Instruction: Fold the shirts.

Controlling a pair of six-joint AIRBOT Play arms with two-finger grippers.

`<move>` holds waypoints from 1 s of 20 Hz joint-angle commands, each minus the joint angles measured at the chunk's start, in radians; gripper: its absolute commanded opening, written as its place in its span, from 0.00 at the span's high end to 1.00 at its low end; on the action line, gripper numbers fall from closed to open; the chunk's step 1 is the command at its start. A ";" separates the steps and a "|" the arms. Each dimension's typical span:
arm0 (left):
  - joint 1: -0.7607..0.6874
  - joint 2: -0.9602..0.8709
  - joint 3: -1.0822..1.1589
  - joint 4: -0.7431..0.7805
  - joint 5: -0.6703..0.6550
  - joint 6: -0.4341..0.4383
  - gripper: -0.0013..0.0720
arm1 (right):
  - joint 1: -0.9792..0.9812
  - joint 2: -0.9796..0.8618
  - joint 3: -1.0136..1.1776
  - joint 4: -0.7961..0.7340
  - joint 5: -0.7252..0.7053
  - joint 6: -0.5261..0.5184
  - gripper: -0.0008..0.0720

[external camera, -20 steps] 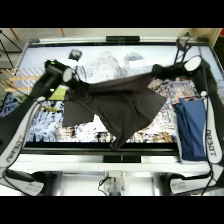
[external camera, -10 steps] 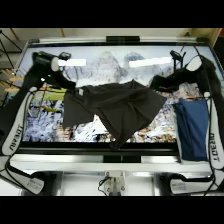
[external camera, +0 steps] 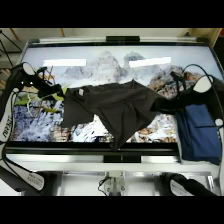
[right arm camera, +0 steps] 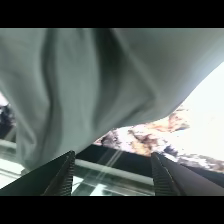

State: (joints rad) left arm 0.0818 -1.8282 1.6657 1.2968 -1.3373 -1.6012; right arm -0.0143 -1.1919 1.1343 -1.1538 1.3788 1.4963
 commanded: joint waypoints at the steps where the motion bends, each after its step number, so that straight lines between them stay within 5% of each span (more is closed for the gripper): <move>1: 0.017 -0.066 -0.014 -0.076 0.091 0.004 0.16 | 0.000 0.066 -0.064 0.039 -0.026 0.000 0.19; 7: -0.024 -0.121 -0.014 -0.113 0.207 0.045 0.17 | 0.000 0.066 -0.066 0.019 0.018 0.027 0.18; 8: -0.032 -0.120 -0.014 -0.113 0.228 0.044 0.38 | 0.000 0.066 -0.075 0.018 0.037 0.031 0.17; 9: -0.039 -0.119 -0.013 -0.113 0.231 0.045 0.72 | 0.000 0.066 -0.095 0.020 0.048 0.034 0.08; 10: -0.043 -0.118 -0.013 -0.113 0.228 0.045 0.90 | 0.000 0.066 -0.128 0.021 0.051 0.036 0.08; 14: -0.043 -0.084 -0.013 -0.112 0.180 0.088 0.93 | 0.165 0.064 -0.264 -0.031 -0.079 0.062 0.08; 20: -0.043 -0.001 -0.013 -0.108 0.060 0.128 0.93 | 0.459 -0.082 -0.309 0.196 -0.351 0.058 0.08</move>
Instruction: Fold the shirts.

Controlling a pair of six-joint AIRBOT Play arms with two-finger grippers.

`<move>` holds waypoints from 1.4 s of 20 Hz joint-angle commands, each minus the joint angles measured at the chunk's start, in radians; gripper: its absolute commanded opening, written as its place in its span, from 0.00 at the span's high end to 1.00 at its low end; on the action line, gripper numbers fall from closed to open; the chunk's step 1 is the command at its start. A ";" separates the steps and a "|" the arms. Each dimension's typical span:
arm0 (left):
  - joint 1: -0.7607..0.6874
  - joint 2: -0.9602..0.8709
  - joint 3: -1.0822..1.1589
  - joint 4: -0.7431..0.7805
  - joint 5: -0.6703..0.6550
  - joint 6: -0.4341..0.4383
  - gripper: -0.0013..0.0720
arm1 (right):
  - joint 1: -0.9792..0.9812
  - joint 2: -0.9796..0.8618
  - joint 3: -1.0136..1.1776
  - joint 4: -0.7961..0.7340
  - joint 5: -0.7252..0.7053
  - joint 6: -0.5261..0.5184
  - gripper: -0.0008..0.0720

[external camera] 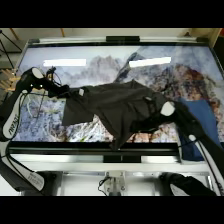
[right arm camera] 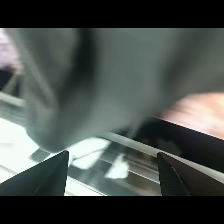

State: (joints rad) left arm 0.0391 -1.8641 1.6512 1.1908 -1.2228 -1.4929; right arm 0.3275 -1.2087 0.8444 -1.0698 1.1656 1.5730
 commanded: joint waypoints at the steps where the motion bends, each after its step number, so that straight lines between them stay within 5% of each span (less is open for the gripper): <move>1: 0.000 0.047 0.001 -0.002 -0.063 0.020 0.93 | 0.145 -0.090 -0.019 0.138 -0.174 -0.022 0.08; 8: -0.024 0.057 0.001 -0.003 -0.088 0.072 0.93 | 0.218 -0.179 -0.019 0.244 -0.259 -0.020 0.08; 9: -0.028 0.058 0.001 -0.003 -0.088 0.072 0.93 | 0.217 -0.188 -0.019 0.264 -0.249 -0.021 0.21; 10: -0.030 0.060 0.001 -0.003 -0.089 0.072 0.93 | 0.217 -0.190 -0.019 0.278 -0.240 -0.021 0.62; 11: -0.032 0.068 0.001 -0.003 -0.090 0.071 0.93 | 0.216 -0.188 -0.015 0.283 -0.227 -0.019 0.87; 14: -0.031 0.158 0.001 -0.006 -0.106 0.071 0.93 | 0.200 -0.163 0.068 0.168 -0.073 -0.072 0.87; 18: -0.031 0.455 0.029 -0.006 -0.048 0.062 0.93 | 0.104 0.000 0.360 -0.271 0.267 -0.074 0.87; 20: -0.022 0.649 0.086 -0.005 0.049 -0.006 0.93 | 0.032 0.129 0.571 -0.473 0.328 -0.074 0.87; 24: -0.016 1.016 0.113 -0.006 0.445 -0.142 0.93 | -0.068 0.373 0.906 -0.610 0.127 -0.047 0.87; 28: -0.058 1.208 0.112 -0.031 0.552 -0.154 0.93 | -0.070 0.528 0.951 -0.486 -0.155 -0.047 0.87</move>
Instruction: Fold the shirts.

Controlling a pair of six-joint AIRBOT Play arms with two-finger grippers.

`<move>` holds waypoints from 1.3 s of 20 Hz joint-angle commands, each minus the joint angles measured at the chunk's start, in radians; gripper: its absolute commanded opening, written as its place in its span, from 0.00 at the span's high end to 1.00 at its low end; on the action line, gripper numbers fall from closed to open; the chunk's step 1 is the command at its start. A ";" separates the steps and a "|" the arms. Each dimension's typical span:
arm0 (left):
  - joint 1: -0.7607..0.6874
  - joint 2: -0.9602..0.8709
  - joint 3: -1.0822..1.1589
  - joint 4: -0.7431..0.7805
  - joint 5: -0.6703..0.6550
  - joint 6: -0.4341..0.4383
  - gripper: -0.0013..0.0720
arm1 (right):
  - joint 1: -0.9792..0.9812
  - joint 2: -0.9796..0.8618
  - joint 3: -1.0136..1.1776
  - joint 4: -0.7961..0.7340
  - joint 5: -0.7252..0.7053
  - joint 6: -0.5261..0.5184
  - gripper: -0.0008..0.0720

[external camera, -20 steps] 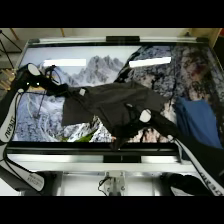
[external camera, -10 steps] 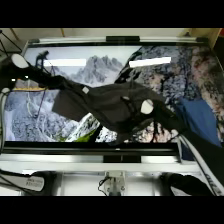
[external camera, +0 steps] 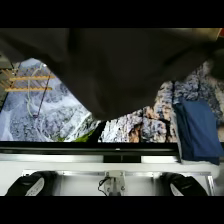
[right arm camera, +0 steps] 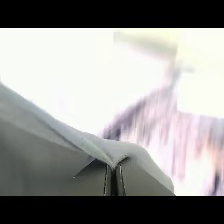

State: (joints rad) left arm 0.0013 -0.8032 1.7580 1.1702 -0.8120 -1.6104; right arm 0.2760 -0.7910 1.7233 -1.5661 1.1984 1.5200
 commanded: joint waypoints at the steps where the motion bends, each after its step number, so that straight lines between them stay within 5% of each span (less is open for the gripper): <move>1: -0.029 0.164 0.005 -0.016 0.126 -0.029 0.93 | -0.018 0.122 0.072 0.032 -0.217 0.007 0.87; 7: -0.031 0.171 0.003 0.143 -0.088 0.050 0.93 | -0.019 0.090 0.072 -0.013 -0.154 0.006 0.87; 11: -0.031 0.107 -0.007 0.357 -0.308 0.050 0.93 | -0.019 -0.021 0.071 -0.138 0.111 0.044 0.87; 14: -0.031 0.046 -0.127 0.405 -0.349 0.050 0.93 | -0.019 -0.200 0.035 -0.141 0.254 0.054 0.87; 17: -0.031 -0.034 -0.321 0.405 -0.288 0.050 0.93 | -0.019 -0.388 -0.087 -0.142 0.122 0.076 0.87; 23: -0.031 -0.297 -0.457 0.390 -0.051 0.016 0.93 | -0.019 -0.743 -0.118 0.009 -0.399 0.299 0.87; 26: -0.031 -0.439 -0.458 0.347 -0.027 0.016 0.93 | -0.017 -0.831 -0.118 0.148 -0.462 0.330 0.87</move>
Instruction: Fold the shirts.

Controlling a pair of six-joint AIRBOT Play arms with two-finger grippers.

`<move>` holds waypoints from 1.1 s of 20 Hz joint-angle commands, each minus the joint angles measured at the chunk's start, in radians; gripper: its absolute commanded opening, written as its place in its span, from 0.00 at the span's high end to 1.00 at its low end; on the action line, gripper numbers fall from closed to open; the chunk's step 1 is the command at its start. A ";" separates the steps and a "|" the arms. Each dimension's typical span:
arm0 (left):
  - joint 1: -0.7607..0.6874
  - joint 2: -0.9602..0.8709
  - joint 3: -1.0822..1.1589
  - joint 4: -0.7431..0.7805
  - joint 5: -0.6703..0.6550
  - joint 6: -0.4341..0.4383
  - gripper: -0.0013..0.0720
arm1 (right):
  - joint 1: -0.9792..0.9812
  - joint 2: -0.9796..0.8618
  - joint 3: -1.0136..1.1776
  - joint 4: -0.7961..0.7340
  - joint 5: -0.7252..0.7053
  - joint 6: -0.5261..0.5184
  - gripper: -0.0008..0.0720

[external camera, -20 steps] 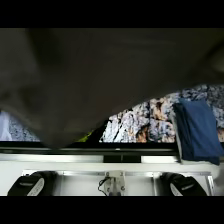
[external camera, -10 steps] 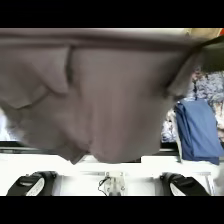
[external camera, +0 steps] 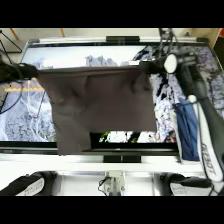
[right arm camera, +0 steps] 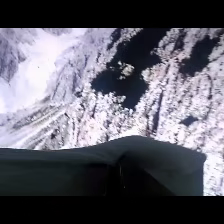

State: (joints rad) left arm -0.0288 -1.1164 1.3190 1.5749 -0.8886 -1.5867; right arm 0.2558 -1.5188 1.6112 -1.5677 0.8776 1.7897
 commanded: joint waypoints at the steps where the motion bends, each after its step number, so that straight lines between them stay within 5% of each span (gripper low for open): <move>1: -0.002 -0.169 -0.019 -0.099 0.038 -0.008 0.93 | 0.006 -0.126 -0.006 0.187 -0.136 0.060 0.87; 4: -0.005 -0.286 -0.018 -0.267 -0.013 -0.008 0.92 | 0.023 -0.178 -0.006 0.203 -0.089 0.058 0.85; 5: -0.004 -0.308 -0.018 -0.323 -0.032 -0.008 0.88 | 0.022 -0.179 -0.006 0.210 -0.089 0.058 0.72; 6: 0.000 -0.318 -0.015 -0.353 -0.064 -0.007 0.67 | 0.016 -0.171 0.000 0.205 -0.087 0.053 0.37; 7: 0.008 -0.317 -0.008 -0.354 -0.103 -0.007 0.32 | 0.005 -0.157 0.013 0.203 -0.071 0.020 0.19; 8: 0.026 -0.314 0.008 -0.353 -0.161 -0.006 0.12 | -0.011 -0.139 0.032 0.195 -0.029 -0.030 0.19; 15: 0.311 -0.297 -0.013 -0.354 -0.624 0.144 0.16 | -0.186 0.005 0.021 0.043 0.472 -0.148 0.19; 22: 0.408 -0.227 -0.430 -0.416 -0.444 0.233 0.16 | -0.267 0.058 -0.243 0.227 0.549 -0.278 0.19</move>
State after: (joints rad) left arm 0.3500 -1.3582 1.0248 1.2060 -1.4101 -1.3979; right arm 0.0154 -1.4773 1.4559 -1.4288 1.3785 1.5665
